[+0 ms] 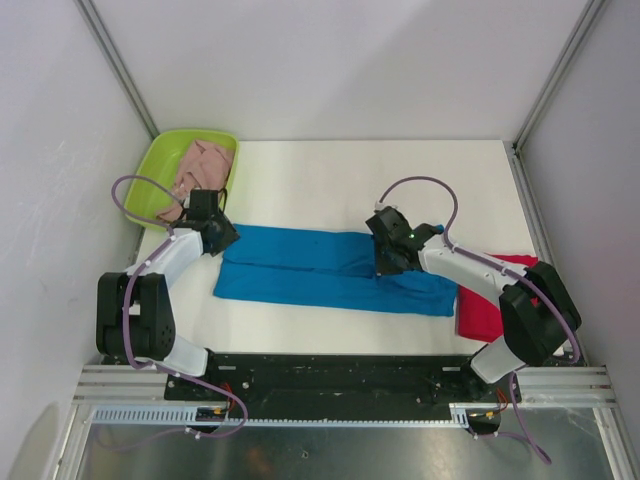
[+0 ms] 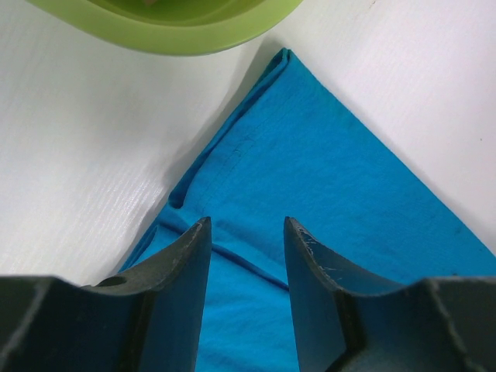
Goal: Fold and stack the t-shirts
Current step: Fold the other side of the tshirt into a rectangle
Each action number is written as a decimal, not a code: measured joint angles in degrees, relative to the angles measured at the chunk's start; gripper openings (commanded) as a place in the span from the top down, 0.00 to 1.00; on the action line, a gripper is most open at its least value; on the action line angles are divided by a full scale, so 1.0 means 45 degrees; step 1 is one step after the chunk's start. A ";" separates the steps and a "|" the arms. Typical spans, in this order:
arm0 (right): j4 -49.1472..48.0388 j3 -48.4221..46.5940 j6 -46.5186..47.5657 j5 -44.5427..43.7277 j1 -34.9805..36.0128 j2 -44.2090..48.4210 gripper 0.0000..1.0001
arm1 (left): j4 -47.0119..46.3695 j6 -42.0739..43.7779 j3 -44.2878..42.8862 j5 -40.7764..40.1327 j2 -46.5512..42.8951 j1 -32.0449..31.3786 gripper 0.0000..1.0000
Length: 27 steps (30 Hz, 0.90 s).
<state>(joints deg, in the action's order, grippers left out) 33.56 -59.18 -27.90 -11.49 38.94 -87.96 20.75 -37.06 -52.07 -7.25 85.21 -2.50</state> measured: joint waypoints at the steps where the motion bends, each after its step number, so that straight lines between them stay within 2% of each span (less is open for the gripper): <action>1: 0.0087 -0.0131 0.0034 0.0175 0.0000 0.0000 1.00 | -0.0005 0.0000 0.0000 0.0000 0.0000 0.0000 0.53; 14: 0.0539 -0.0568 0.0102 0.2137 -0.0165 -0.0738 0.96 | -0.0005 0.0000 0.0000 0.0039 0.0039 0.0000 0.53; 27: 0.0194 -0.0763 -0.0126 0.4167 -0.1190 -0.1073 0.97 | -0.0005 0.0000 0.0000 0.0112 0.0180 0.0000 0.53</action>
<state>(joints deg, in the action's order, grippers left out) 34.44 -62.61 -28.47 7.27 33.58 -92.79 20.73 -37.06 -52.07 -6.74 86.02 -2.50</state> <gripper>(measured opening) 0.033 0.470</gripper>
